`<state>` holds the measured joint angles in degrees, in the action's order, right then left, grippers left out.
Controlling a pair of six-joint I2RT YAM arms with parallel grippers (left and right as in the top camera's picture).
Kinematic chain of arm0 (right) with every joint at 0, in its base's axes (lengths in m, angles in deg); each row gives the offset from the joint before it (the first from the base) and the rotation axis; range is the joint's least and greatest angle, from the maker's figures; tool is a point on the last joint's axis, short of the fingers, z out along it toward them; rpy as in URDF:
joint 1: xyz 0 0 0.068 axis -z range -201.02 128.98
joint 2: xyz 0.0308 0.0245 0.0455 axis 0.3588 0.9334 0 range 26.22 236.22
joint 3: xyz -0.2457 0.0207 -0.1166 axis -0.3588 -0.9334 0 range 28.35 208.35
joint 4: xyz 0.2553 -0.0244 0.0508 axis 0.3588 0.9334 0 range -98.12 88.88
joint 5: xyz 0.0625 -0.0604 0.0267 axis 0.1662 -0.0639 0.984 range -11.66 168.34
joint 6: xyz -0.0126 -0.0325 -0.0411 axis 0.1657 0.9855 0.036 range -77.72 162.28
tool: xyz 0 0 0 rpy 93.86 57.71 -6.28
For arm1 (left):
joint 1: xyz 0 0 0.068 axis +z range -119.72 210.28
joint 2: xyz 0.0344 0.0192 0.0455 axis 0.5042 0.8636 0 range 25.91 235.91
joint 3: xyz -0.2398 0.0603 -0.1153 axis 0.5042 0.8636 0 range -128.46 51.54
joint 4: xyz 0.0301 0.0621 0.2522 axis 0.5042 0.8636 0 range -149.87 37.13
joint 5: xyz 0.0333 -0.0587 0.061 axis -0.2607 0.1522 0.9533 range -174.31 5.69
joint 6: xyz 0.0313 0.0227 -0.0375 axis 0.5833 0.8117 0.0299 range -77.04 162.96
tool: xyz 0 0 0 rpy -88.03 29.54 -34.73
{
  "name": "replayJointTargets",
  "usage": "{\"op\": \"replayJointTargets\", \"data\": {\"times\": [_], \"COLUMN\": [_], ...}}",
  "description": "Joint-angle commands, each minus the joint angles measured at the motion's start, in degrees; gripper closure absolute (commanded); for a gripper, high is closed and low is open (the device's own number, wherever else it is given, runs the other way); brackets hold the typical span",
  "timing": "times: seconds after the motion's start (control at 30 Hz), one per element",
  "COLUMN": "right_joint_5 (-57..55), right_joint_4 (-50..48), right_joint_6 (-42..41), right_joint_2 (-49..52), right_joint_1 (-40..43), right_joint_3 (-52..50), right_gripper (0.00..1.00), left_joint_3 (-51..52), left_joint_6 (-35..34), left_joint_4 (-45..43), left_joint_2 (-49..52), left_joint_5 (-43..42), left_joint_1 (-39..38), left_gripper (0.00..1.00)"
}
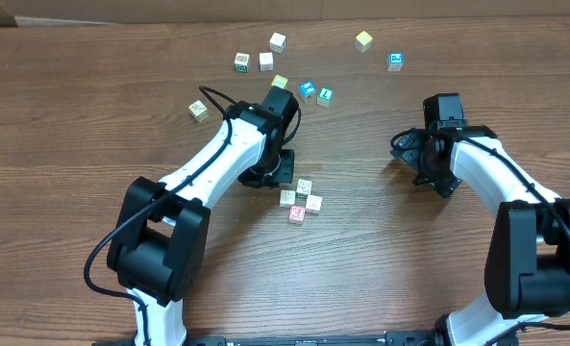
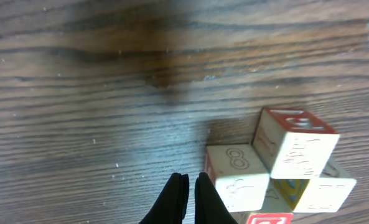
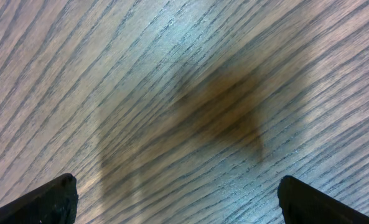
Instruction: Form a circle
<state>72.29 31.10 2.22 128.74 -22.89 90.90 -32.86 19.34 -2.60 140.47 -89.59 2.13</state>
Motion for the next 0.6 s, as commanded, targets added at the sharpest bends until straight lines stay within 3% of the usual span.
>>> {"op": "replayJointTargets", "data": {"times": [0.0,0.57], "right_joint_5": [-0.79,-0.79], "right_joint_4": [-0.20,-0.20], "right_joint_6": [0.04,0.04], "right_joint_2": [0.15,0.15], "right_joint_1": [0.44,0.44], "right_joint_3": [-0.33,-0.33], "right_gripper": [0.00,0.00], "left_joint_3": [1.90,3.30], "left_joint_6": [0.90,1.84], "left_joint_4": [-0.24,-4.17], "left_joint_2": [0.57,0.57], "left_joint_5": [1.01,0.15], "left_joint_1": [-0.13,-0.28], "left_gripper": [0.96,0.96]}}
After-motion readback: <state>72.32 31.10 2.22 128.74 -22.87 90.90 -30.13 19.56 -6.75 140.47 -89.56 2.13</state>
